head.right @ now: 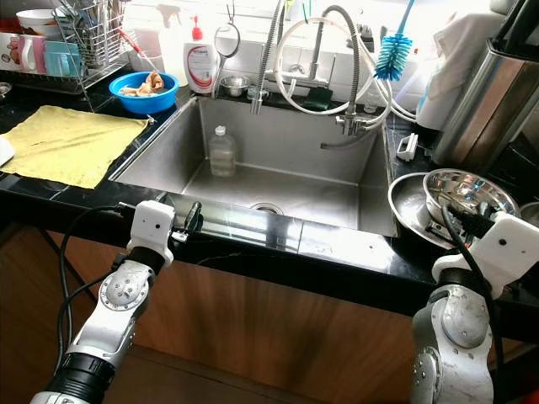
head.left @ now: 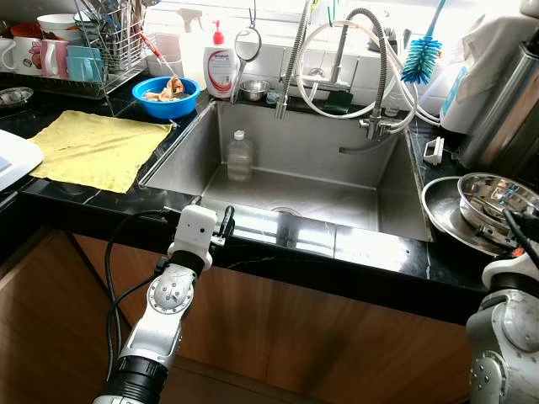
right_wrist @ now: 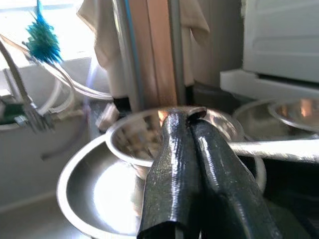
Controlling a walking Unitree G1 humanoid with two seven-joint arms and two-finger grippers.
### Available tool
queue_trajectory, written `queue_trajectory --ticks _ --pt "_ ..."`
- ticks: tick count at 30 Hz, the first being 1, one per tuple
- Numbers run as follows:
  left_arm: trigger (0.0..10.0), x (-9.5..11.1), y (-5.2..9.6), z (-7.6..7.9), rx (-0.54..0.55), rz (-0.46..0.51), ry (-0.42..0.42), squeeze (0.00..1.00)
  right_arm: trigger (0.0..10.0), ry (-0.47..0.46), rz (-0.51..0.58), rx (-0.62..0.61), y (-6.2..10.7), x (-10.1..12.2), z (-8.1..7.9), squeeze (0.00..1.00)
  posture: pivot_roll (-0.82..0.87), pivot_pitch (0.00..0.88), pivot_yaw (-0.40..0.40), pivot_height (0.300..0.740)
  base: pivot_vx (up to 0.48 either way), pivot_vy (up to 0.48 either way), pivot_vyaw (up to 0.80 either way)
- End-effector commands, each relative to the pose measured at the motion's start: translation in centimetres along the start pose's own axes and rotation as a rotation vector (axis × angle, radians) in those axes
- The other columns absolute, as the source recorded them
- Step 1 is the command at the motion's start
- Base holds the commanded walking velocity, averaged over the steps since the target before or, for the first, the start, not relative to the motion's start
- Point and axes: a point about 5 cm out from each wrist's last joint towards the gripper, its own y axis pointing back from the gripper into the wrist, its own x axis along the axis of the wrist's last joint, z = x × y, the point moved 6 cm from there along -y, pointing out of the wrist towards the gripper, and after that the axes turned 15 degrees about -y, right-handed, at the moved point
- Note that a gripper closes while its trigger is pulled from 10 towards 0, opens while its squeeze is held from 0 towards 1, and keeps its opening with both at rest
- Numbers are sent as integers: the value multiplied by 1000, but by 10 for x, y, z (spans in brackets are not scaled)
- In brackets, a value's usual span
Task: Kitchen organization
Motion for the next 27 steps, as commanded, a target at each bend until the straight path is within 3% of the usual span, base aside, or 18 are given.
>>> queue_trajectory --ticks 1,11,12,17,18,27 --pt "10000 -13 5 6 -25 -48 -17 0 10000 22 -8 -32 0 0 7 0 50 0 -70 740 0 0 0" --pt "10000 -14 7 7 -31 -52 -19 0 10000 53 -83 -112 5 -19 27 0 50 0 -69 740 0 0 0" --pt "10000 -14 7 7 -31 -52 -19 0 10000 53 -86 -115 6 -20 27 1000 50 0 -69 740 0 0 0" --pt "10000 -15 7 7 -33 -53 -20 0 10000 55 -90 -123 7 -20 28 1000 51 0 -69 740 0 0 0" --pt "10000 -15 7 7 -33 -53 -20 0 10000 56 -91 -123 7 -21 28 0 51 0 -69 740 0 0 0" --pt "10000 -15 7 7 -32 -55 -20 0 10000 63 -91 -147 8 -21 33 0 51 0 -70 740 0 0 0"
